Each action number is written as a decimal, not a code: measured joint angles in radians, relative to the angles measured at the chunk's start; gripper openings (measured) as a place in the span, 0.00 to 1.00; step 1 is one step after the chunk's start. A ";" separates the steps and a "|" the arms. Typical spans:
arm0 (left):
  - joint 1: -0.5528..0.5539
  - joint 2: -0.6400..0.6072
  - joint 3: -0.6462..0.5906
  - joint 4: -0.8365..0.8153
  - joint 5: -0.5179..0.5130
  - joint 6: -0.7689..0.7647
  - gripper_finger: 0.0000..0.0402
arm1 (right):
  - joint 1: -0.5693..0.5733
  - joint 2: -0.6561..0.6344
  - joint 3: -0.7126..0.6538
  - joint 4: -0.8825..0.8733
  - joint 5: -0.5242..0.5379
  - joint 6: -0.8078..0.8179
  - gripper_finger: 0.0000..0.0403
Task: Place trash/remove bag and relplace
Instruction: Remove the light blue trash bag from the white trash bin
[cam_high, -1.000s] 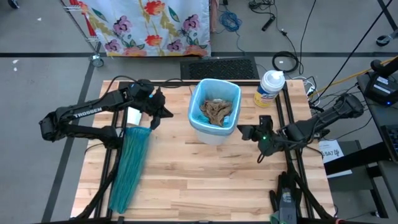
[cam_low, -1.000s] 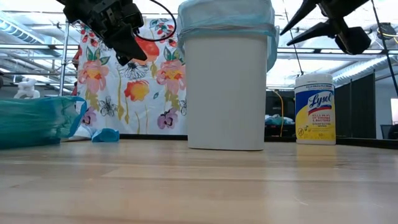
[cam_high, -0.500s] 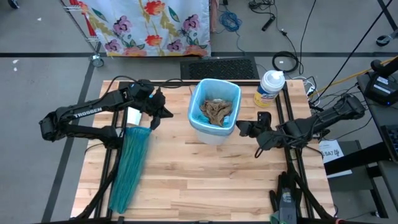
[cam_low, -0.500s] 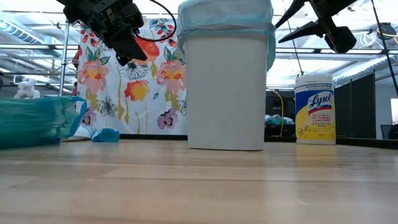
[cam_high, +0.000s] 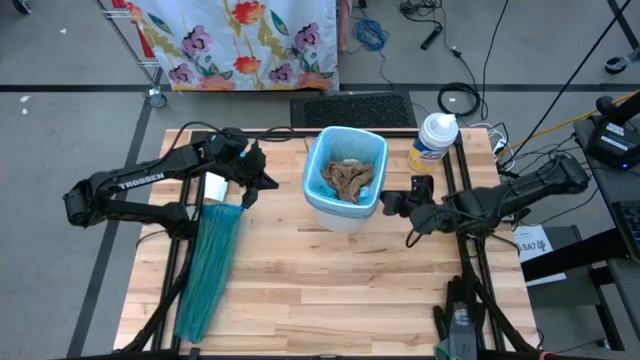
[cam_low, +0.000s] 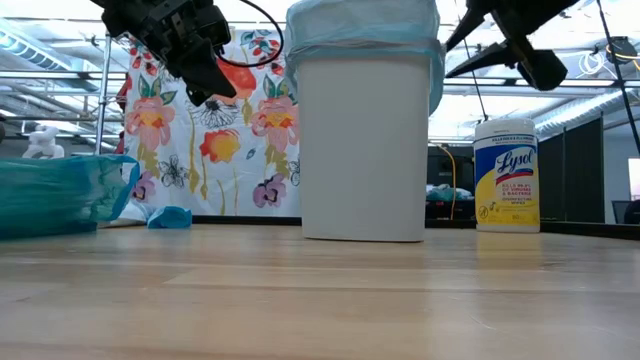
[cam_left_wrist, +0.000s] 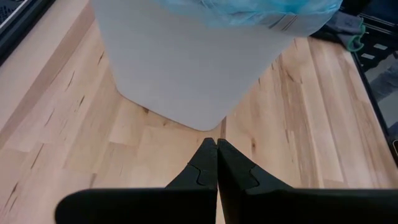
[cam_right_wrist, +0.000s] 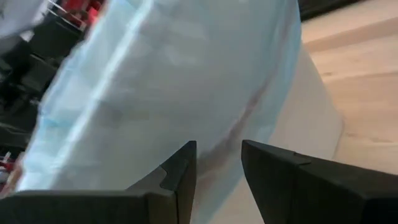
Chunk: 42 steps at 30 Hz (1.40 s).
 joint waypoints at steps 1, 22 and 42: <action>0.000 0.000 0.000 0.000 0.000 -0.002 0.00 | -0.008 0.000 0.000 -0.009 -0.026 0.003 0.29; 0.000 0.000 0.000 -0.003 0.000 -0.003 0.00 | -0.005 -0.092 0.181 -0.134 -0.112 -0.191 0.00; 0.000 0.000 0.001 0.005 0.000 -0.002 0.00 | -0.027 -0.027 0.359 -0.332 -0.421 -0.179 0.00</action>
